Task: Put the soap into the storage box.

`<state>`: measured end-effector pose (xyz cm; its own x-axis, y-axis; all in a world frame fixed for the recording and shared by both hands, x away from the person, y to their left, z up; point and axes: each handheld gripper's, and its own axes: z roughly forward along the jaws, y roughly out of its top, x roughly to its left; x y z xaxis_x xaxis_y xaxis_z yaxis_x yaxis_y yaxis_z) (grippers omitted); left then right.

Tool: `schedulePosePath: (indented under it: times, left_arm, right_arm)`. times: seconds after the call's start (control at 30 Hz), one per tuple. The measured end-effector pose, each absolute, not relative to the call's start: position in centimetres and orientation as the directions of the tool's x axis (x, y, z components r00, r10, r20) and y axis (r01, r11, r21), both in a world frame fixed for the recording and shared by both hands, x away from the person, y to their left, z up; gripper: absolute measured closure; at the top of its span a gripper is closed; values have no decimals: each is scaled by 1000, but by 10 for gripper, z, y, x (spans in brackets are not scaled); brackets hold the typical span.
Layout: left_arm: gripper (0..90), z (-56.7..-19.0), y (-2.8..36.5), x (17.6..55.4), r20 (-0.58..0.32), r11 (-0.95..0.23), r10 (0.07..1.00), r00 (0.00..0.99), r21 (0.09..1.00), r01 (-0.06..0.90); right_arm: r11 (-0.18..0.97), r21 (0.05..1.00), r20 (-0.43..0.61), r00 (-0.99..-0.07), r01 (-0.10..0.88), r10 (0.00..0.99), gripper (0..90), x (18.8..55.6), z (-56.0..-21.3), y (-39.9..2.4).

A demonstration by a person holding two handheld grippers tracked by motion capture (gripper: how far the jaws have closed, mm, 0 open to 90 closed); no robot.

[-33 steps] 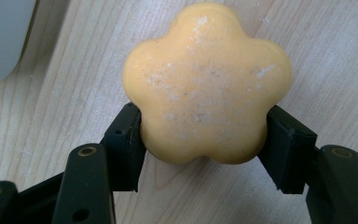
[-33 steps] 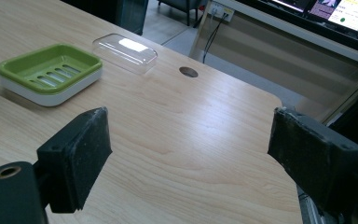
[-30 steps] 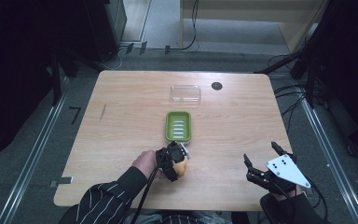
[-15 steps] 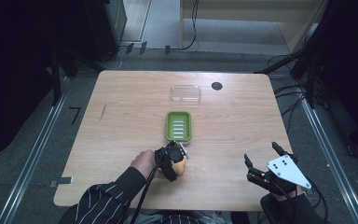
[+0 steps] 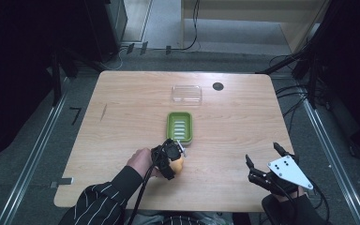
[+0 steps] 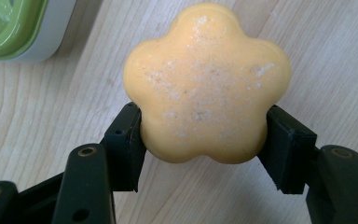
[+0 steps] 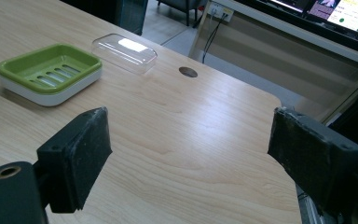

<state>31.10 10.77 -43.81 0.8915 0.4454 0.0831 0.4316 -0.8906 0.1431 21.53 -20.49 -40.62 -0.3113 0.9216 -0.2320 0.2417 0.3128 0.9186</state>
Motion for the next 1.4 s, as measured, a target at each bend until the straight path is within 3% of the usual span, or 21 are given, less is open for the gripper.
schedulePosePath:
  times: [1.4]
  left_arm:
    - [395,-407,114,351,93,-883,457,885,164,439]
  right_arm:
    - [310,919,-229,-313,242,922,134,215,-406,-206]
